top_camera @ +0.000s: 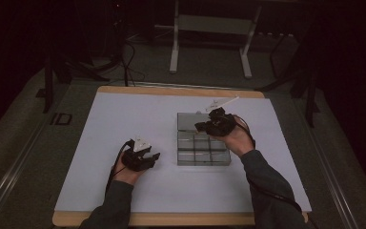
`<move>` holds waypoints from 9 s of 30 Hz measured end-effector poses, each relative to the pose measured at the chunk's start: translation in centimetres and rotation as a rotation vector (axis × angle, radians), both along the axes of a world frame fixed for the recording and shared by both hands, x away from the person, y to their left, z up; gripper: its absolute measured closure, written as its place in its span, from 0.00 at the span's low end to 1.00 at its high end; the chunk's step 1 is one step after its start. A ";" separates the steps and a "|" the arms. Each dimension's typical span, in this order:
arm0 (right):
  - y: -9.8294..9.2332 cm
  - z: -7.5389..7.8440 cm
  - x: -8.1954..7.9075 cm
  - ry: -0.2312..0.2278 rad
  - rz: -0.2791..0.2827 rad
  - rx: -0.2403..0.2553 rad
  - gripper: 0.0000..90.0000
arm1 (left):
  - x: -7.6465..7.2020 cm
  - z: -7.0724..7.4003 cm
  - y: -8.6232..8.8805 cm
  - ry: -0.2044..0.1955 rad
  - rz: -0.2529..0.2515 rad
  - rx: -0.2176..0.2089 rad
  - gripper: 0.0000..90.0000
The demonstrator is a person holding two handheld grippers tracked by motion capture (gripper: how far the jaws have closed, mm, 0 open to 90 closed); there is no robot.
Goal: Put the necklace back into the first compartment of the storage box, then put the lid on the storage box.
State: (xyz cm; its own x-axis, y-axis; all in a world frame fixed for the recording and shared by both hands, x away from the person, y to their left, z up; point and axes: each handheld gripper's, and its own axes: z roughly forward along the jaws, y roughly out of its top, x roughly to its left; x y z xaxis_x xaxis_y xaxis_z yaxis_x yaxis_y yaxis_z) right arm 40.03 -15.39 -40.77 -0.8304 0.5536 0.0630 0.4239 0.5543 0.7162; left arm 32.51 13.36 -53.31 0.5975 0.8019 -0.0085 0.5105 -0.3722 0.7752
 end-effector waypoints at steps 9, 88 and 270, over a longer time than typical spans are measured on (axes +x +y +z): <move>0.6 -0.6 0.4 0.002 -0.002 -0.035 1.00 | 0.0 0.0 0.0 -0.001 -0.002 0.001 0.58; 3.4 -5.0 1.2 0.071 -0.003 -0.159 1.00 | 0.0 0.0 0.0 -0.004 -0.001 0.002 0.57; -10.2 -9.7 8.6 0.440 -0.535 0.211 0.67 | 0.3 0.9 -7.5 -0.028 -0.097 -0.080 0.65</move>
State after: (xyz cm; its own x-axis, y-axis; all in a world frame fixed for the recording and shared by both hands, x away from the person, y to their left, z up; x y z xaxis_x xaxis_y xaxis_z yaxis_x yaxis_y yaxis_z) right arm 48.61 -25.56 -50.48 -0.3223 0.8162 0.4795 0.8720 0.0589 0.4859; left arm 32.78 5.90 -52.45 0.6728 0.7379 -0.0522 0.4528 -0.3550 0.8179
